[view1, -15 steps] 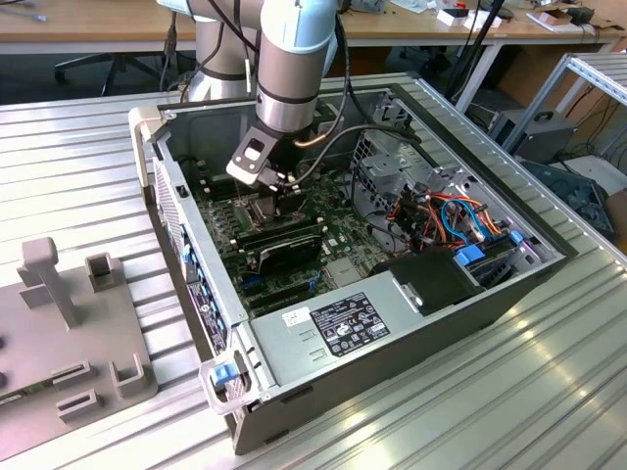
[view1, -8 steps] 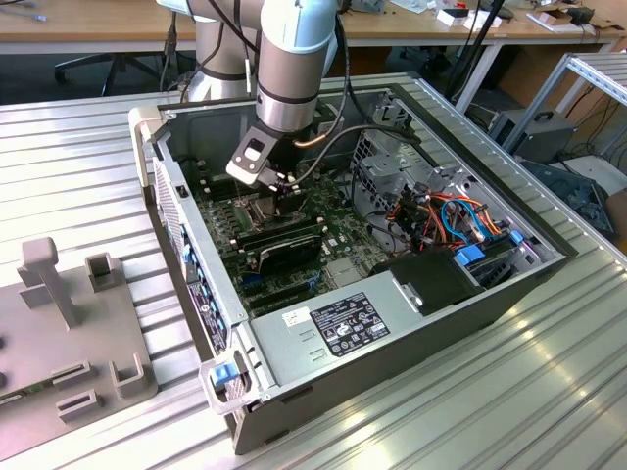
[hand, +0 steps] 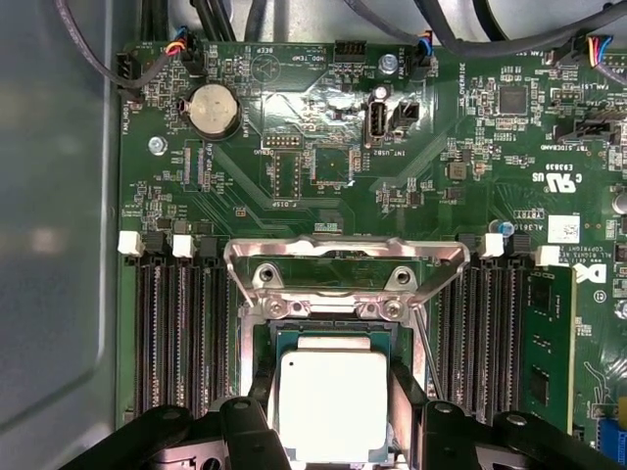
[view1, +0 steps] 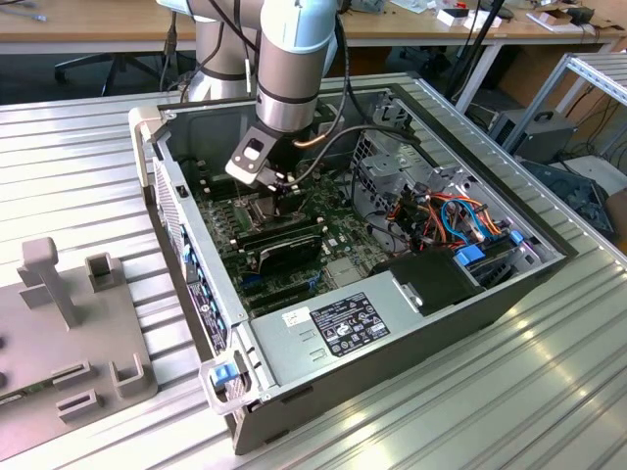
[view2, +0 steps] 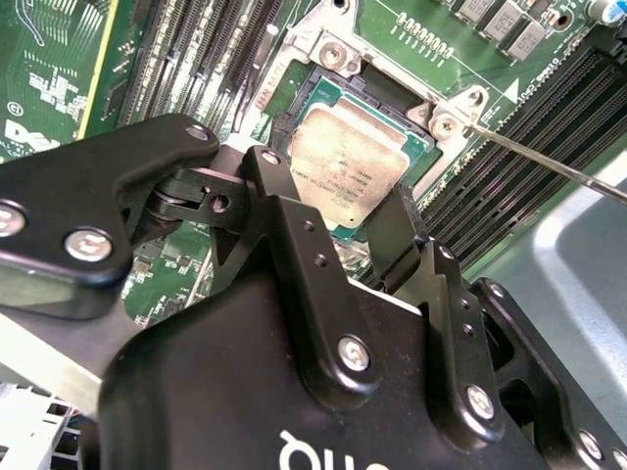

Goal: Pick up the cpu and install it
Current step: 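Place the cpu into insertion slot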

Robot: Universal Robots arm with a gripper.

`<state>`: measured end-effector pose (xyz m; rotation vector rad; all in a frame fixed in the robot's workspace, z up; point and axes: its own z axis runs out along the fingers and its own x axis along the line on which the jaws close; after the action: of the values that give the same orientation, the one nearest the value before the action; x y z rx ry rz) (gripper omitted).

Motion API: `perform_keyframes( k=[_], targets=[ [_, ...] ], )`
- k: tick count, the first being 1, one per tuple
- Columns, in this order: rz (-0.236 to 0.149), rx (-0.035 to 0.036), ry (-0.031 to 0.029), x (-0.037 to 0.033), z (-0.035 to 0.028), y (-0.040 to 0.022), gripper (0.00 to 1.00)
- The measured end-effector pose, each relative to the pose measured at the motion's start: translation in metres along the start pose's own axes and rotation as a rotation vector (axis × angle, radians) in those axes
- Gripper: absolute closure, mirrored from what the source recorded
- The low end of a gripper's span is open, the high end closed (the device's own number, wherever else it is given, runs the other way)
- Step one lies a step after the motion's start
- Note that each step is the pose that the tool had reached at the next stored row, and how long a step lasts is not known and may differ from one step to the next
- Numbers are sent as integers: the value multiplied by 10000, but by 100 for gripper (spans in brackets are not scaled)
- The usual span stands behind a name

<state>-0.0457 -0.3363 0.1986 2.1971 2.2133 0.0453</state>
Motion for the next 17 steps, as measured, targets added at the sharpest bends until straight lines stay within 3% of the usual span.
perform_keyframes(
  k=[17],
  targets=[
    [23,1,-7,12,22,1,45]
  ],
)
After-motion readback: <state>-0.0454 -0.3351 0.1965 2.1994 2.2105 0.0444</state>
